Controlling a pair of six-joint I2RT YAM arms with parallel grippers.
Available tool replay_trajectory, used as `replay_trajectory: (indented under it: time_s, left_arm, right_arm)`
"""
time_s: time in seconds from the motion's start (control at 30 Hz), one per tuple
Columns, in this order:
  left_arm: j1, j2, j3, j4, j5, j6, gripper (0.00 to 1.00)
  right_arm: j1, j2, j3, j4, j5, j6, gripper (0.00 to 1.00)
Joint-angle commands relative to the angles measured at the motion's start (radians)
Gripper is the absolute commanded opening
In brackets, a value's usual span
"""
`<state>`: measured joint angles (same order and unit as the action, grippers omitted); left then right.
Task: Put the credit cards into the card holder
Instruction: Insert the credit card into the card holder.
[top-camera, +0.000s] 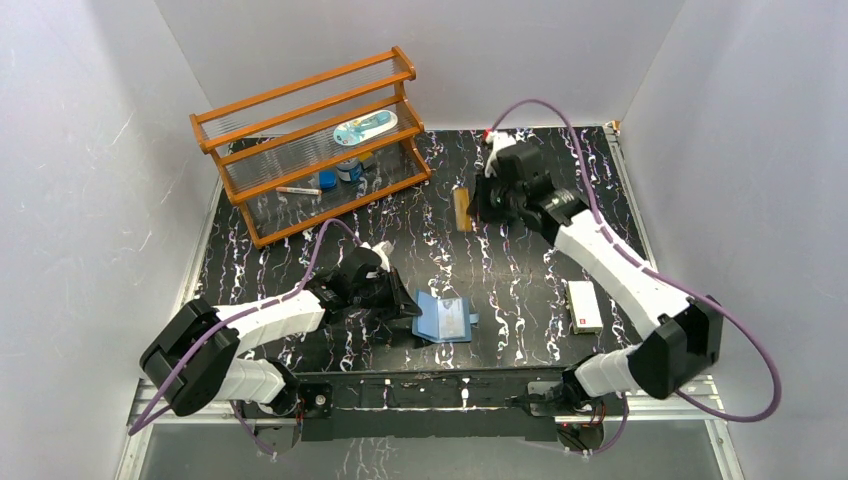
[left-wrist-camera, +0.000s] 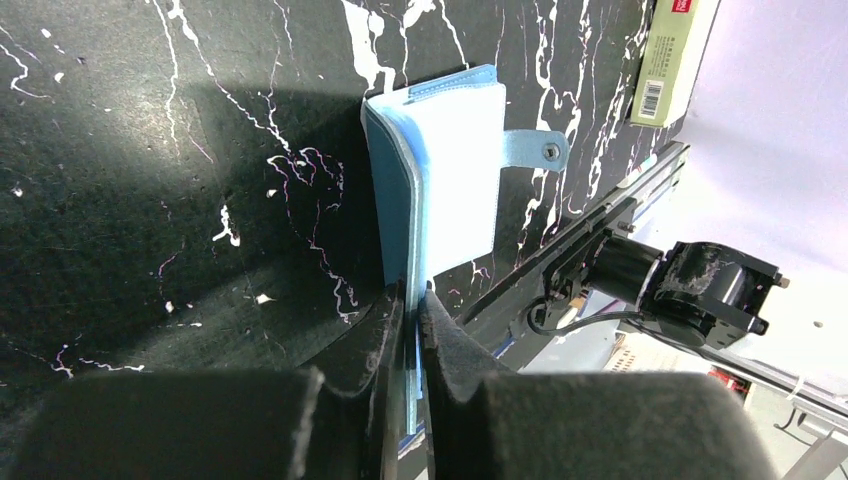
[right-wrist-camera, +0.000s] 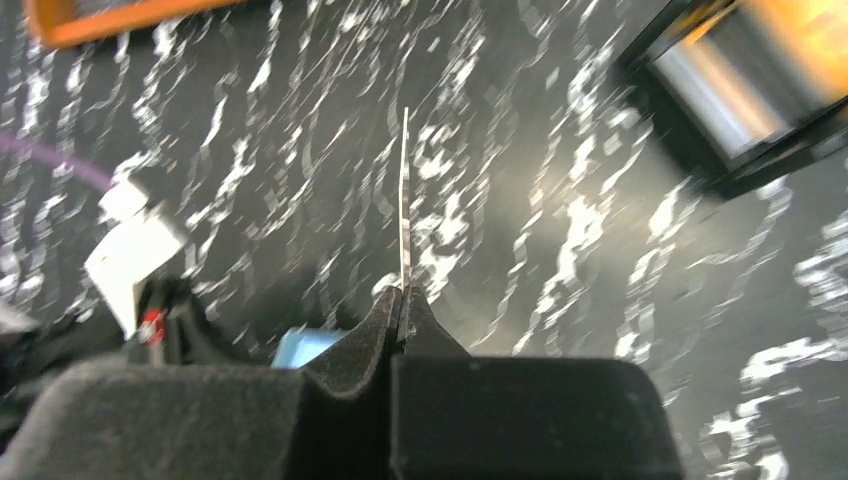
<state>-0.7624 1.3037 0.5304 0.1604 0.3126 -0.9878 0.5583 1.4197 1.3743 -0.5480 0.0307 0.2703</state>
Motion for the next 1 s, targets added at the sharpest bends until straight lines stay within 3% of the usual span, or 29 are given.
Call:
replay_trajectory:
  time_s: [0.0,0.23,0.43,0.7,0.8,0.97]
  left_arm:
    - [0.000,-0.011,0.026,-0.012,-0.035,0.018,0.09]
    - [0.000,-0.039,0.026,-0.086,-0.067,0.057,0.23]
    - [0.000,-0.050,0.000,-0.087,-0.065,0.058,0.25]
    - [0.000,-0.052,-0.025,-0.089,-0.069,0.065,0.15]
    - [0.000,-0.049,-0.039,-0.087,-0.072,0.070,0.06]
    - [0.000,-0.042,-0.062,-0.087,-0.087,0.071,0.03]
  right_arm:
    - [0.038,-0.093,-0.204,0.105,-0.190,0.294,0.00]
    - [0.085,-0.227,-0.493,0.289,-0.296,0.486,0.00]
    - [0.092,-0.283,-0.670,0.385,-0.341,0.554,0.00]
    - [0.093,-0.288,-0.826,0.490,-0.388,0.574,0.00]
    - [0.093,-0.282,-0.891,0.600,-0.430,0.613,0.00]
    - [0.093,-0.277,-0.989,0.771,-0.486,0.681,0.00]
